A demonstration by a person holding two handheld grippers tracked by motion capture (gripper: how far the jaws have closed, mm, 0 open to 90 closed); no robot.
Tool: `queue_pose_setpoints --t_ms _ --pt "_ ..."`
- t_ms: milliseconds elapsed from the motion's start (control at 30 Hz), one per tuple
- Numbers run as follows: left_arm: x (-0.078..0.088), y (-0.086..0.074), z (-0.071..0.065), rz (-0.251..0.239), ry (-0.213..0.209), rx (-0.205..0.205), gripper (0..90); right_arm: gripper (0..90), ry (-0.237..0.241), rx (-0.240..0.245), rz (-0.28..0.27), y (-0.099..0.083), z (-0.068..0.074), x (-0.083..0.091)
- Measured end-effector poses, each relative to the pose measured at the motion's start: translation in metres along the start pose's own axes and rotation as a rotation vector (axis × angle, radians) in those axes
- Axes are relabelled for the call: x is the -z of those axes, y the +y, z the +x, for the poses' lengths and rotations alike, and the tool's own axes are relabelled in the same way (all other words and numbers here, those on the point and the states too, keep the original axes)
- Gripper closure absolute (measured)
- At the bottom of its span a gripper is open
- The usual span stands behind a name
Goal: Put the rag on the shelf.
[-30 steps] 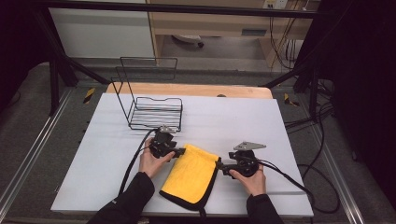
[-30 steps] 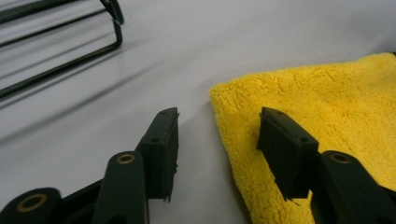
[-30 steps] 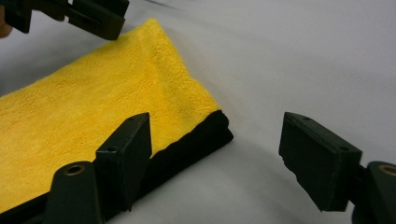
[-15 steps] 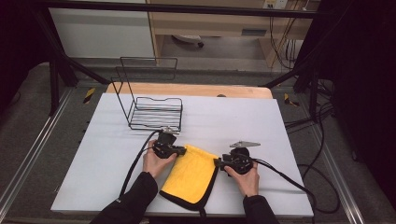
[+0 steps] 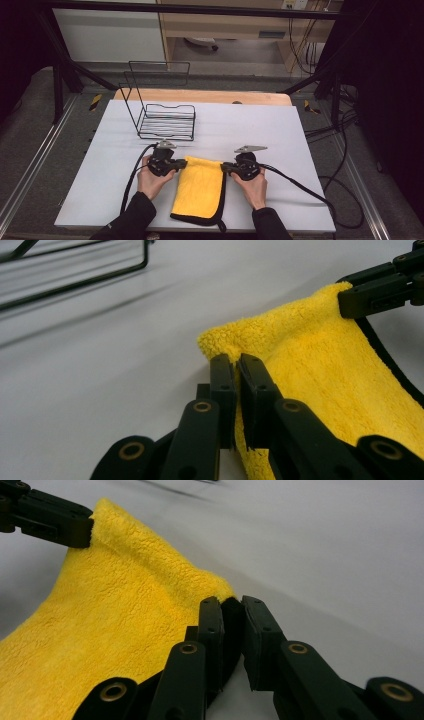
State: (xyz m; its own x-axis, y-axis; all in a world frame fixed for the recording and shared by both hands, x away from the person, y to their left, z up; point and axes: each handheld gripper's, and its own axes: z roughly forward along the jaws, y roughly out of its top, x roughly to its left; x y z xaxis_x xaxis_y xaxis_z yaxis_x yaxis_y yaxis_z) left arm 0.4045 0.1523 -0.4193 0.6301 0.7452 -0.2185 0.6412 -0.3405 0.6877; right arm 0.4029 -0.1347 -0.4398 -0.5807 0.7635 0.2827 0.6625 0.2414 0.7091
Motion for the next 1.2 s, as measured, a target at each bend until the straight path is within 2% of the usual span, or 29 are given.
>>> queue_pose_setpoints --t_ms 33,67,133,167,267,300,333,367,400,433,500,533,633,700,767,833,933,1000,1033,1200 --pt "0.003 -0.004 0.001 -0.003 0.005 0.018 84.8 79.9 0.000 0.000 0.000 0.000 0.000 0.000" --pt "0.005 -0.009 0.002 -0.008 0.012 0.028 84.5 79.8 0.008 0.015 0.010 0.003 0.002 -0.008" --pt "0.006 -0.015 0.004 -0.013 0.023 0.034 84.2 79.6 0.009 0.018 0.021 0.004 0.002 -0.012" --pt "0.004 -0.016 0.005 -0.007 0.029 0.031 83.6 78.6 0.012 0.019 0.031 0.005 0.001 -0.017" --pt "-0.003 -0.016 0.009 0.016 0.034 0.011 81.8 75.8 0.016 0.028 0.037 0.005 -0.001 -0.018" --pt "-0.005 -0.015 0.011 0.019 0.032 0.006 79.5 74.3 0.013 0.037 0.033 0.006 -0.001 -0.018" --pt "-0.007 -0.014 0.012 0.016 0.026 0.008 72.1 67.4 0.012 0.035 0.022 0.007 -0.002 -0.016" --pt "-0.009 -0.013 0.014 0.013 0.024 0.007 68.4 66.3 0.001 0.037 0.010 0.008 -0.003 -0.016" --pt "-0.011 -0.011 0.016 0.007 0.023 0.010 68.4 66.3 0.001 0.037 0.010 0.008 -0.003 -0.016" --pt "-0.012 -0.010 0.018 0.012 0.023 0.018 61.9 59.8 0.002 0.014 0.003 0.009 -0.004 -0.016" --pt "-0.014 -0.009 0.021 0.012 0.010 0.028 60.9 58.7 0.000 0.009 0.001 0.009 -0.004 -0.017" --pt "-0.015 -0.009 0.022 0.016 0.005 0.029 60.3 54.1 -0.002 0.003 0.014 0.008 -0.004 -0.019" --pt "-0.017 -0.011 0.021 0.026 -0.008 0.020 60.4 50.5 -0.011 0.002 0.037 0.005 -0.004 -0.022" --pt "-0.018 -0.012 0.020 0.031 -0.024 0.030 60.9 50.1 -0.011 0.000 0.036 0.005 -0.004 -0.022" --pt "-0.019 -0.014 0.018 0.040 -0.043 0.037 63.5 51.9 0.006 -0.014 0.042 0.005 -0.003 -0.022" --pt "-0.019 -0.016 0.017 0.044 -0.054 0.036 65.3 57.2 0.029 -0.029 0.047 0.002 0.001 -0.023" --pt "-0.019 -0.016 0.018 0.048 -0.068 0.065 67.0 62.0 0.033 -0.045 0.055 0.002 0.001 -0.022" --pt "-0.019 -0.016 0.017 0.052 -0.069 0.068 69.8 69.6 0.043 -0.056 0.063 0.002 0.002 -0.023" --pt "-0.018 -0.016 0.017 0.053 -0.067 0.070 72.6 74.3 0.063 -0.068 0.067 0.001 0.002 -0.024" --pt "-0.015 -0.016 0.016 0.033 -0.065 0.068 78.2 77.3 0.073 -0.077 0.064 0.002 0.002 -0.022"
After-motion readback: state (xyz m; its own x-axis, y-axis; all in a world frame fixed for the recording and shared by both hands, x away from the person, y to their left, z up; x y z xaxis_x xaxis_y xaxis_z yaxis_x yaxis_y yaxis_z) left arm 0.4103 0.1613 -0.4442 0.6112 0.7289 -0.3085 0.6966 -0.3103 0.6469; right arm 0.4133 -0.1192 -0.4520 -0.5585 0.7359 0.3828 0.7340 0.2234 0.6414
